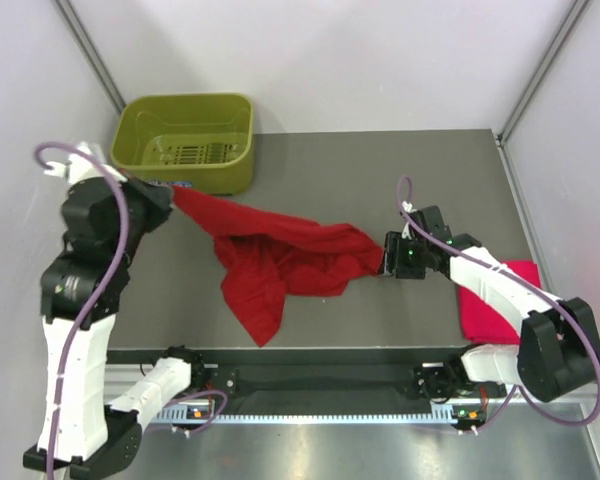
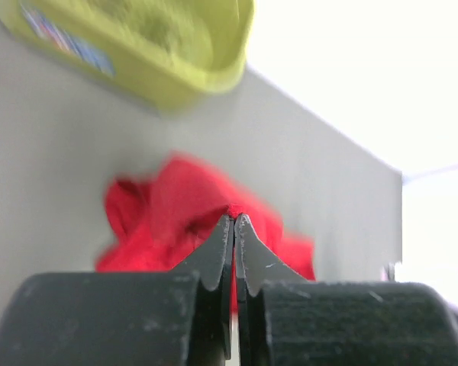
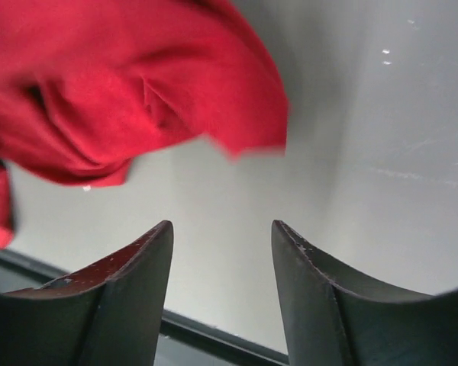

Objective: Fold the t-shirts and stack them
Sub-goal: Flatten the tshirt out

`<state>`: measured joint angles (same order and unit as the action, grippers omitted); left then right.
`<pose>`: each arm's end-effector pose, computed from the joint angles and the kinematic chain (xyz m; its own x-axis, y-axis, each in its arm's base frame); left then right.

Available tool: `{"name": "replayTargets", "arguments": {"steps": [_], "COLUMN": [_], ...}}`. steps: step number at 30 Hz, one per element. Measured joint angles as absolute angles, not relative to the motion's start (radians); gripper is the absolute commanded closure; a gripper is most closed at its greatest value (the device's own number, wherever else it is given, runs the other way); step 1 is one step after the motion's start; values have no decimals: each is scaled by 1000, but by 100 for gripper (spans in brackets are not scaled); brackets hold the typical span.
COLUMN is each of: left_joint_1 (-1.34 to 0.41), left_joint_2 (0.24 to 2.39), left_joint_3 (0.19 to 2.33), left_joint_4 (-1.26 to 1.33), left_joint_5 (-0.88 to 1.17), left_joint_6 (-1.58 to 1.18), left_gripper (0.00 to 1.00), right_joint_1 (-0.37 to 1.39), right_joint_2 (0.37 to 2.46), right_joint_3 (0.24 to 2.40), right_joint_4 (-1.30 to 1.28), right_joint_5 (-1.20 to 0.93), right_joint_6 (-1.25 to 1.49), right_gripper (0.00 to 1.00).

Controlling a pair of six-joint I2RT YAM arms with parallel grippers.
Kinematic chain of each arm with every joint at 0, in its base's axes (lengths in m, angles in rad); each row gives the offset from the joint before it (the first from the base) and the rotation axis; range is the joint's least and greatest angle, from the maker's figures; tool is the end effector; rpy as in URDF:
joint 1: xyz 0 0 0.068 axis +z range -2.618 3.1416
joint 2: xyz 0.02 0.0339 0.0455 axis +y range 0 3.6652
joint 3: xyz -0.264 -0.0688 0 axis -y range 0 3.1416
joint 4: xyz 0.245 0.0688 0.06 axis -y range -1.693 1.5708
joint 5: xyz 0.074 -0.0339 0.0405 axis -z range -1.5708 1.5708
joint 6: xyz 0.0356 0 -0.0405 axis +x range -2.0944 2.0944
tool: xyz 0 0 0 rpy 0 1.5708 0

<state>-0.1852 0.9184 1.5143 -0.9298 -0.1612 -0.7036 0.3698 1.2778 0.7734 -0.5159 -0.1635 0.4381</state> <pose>0.1307 -0.0187 0.4747 -0.2668 -0.5997 -0.7544 -0.1835 0.8001 -0.5711 0.2257 0.0937 0.2074 -0.9046 0.0983 -0.4149 -0.0577 0.9359 0.3475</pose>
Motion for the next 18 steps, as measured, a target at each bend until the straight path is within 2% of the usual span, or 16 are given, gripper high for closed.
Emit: {"name": "replayTargets", "arguments": {"steps": [4, 9, 10, 18], "left_joint_1": [-185, -185, -185, -185], "left_joint_2": [905, 894, 896, 902], "left_joint_3": [1612, 1622, 1619, 1515], "left_joint_4": [-944, -979, -981, -981], "left_joint_5": [-319, -465, -471, -438], "left_joint_6": [-649, -583, -573, -574], "left_gripper": [100, 100, 100, 100], "right_joint_1": [371, 384, 386, 393], "right_joint_2": [1229, 1196, 1197, 1314], "right_joint_3": [770, 715, 697, 645], "right_joint_4": [-506, -418, -393, -207], "right_joint_5": [-218, -310, -325, -400], "right_joint_6": [459, 551, 573, 679], "right_gripper": [40, 42, 46, 51]}}
